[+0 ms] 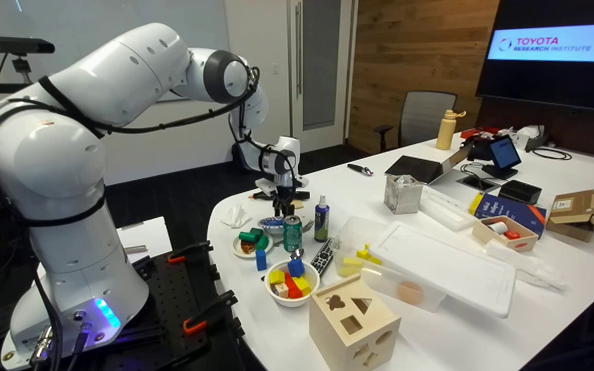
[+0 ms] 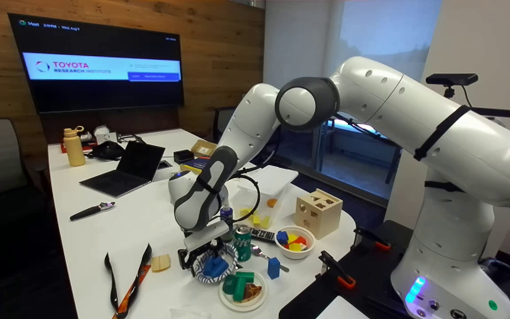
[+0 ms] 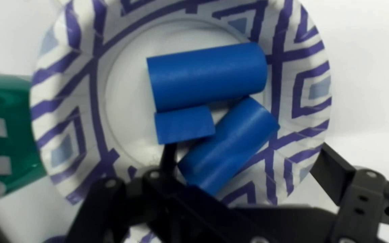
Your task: Move the first left bowl to the right
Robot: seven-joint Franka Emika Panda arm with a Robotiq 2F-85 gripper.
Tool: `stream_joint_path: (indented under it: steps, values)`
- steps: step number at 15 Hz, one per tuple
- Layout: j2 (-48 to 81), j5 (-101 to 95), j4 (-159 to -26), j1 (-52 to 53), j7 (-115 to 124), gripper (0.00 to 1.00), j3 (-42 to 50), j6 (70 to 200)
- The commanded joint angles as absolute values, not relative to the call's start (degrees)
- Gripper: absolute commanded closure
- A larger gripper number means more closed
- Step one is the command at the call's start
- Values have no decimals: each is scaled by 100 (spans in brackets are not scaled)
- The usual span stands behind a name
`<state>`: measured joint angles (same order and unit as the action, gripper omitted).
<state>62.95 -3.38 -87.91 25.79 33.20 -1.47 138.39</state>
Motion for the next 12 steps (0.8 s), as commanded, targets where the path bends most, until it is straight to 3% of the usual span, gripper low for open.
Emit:
stream_joint_path:
  steps: [1,12]
  values:
    - [6223,-234,-8906,2572,3173,0,-159,14089]
    - [6424,-133,-8523,2320,2564,0,-283,14340]
